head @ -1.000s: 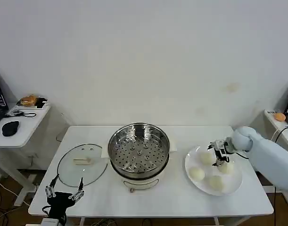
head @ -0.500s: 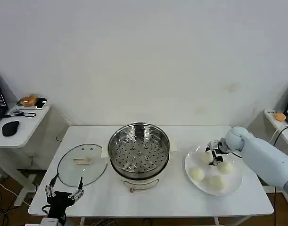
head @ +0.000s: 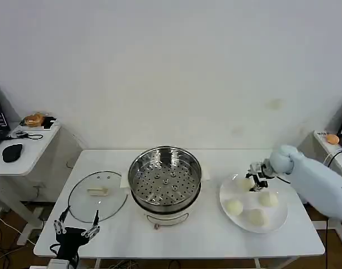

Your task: Take steamed baozi put them in steamer then cover it.

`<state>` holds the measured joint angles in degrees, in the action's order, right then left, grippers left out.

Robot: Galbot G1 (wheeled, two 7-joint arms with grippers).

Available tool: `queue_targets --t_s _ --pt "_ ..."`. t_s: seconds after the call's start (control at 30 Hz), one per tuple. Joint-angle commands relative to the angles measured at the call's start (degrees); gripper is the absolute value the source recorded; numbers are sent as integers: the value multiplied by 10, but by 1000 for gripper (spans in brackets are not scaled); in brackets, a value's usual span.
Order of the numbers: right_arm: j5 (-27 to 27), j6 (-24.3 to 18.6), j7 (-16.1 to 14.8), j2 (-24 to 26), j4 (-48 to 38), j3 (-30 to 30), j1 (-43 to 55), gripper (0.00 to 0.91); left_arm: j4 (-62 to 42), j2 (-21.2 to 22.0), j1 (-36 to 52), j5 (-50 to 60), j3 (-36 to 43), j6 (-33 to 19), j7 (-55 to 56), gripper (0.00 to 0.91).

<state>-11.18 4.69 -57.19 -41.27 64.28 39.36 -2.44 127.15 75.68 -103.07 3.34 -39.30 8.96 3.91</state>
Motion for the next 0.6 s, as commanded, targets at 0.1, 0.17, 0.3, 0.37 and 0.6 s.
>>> queue_targets --t_s 0.1,0.17,0.3,0.37,0.6 --pt "78 13 -7 32 66 43 138 625 0 -3 1 -3 2 2 -1 907" --pt "88 13 -7 21 67 57 169 625 2 -3 1 -4 1 2 -1 907" --pt "129 18 -4 -18 67 100 239 625 0 -4 -1 -7 0 2 -1 907" --pt "153 18 1 -45 69 123 271 625 -2 -5 -2 -10 0 2 -1 907" --pt "218 8 15 -121 88 184 346 625 -4 -4 -3 -20 -4 3 -1 907"
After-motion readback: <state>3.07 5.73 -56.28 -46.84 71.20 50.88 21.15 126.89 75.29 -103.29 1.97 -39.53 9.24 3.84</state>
